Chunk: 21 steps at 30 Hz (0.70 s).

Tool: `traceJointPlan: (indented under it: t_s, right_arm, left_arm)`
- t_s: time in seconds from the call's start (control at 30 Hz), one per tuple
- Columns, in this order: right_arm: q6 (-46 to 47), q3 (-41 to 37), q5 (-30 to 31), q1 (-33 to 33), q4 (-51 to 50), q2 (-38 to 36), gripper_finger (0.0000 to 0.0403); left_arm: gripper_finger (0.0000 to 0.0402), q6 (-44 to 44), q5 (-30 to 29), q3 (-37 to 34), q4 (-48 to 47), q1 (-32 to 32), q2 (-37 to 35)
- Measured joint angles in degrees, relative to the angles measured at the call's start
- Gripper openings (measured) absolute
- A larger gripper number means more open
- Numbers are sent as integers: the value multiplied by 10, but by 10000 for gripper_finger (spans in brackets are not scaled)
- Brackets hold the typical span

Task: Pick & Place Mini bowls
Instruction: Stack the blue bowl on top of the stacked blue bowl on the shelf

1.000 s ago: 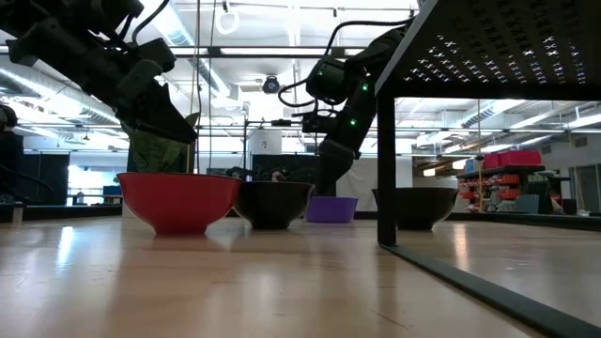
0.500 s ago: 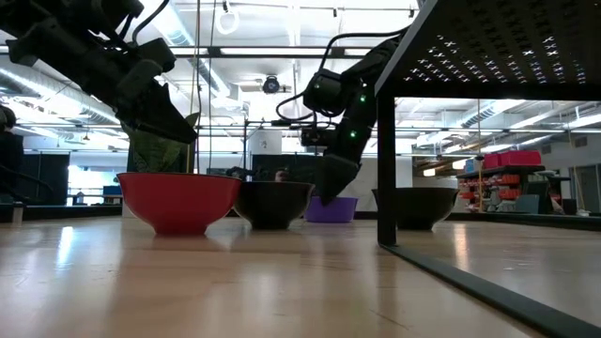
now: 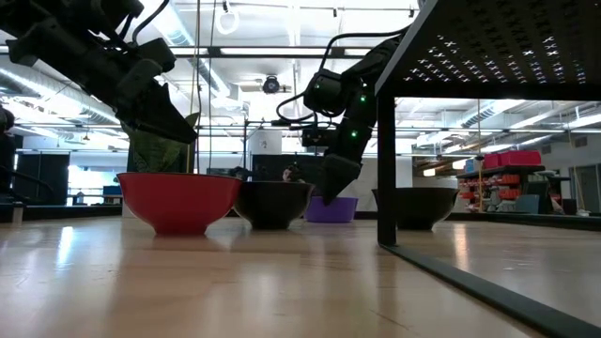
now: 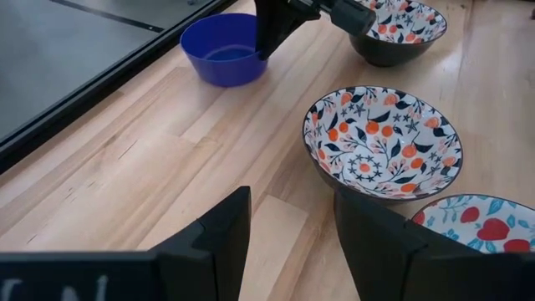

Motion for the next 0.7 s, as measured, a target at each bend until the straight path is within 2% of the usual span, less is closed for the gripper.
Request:
traceJointPlan:
  t_s: [0.2, 0.37, 0.53, 0.7]
  right_arm:
    - [5, 0, 32, 30, -40, -21, 6]
    - [21, 0, 85, 89, -91, -95, 4]
    - [53, 0, 94, 188, -155, -217, 4]
    - [96, 0, 97, 341, -203, -345, 3]
  left_arm:
    - [177, 0, 0, 0, 0, 0, 0]
    - [177, 0, 0, 0, 0, 0, 0]
    - [177, -1, 0, 0, 1, 0, 0]
    - [177, -1, 0, 0, 8, 0, 0]
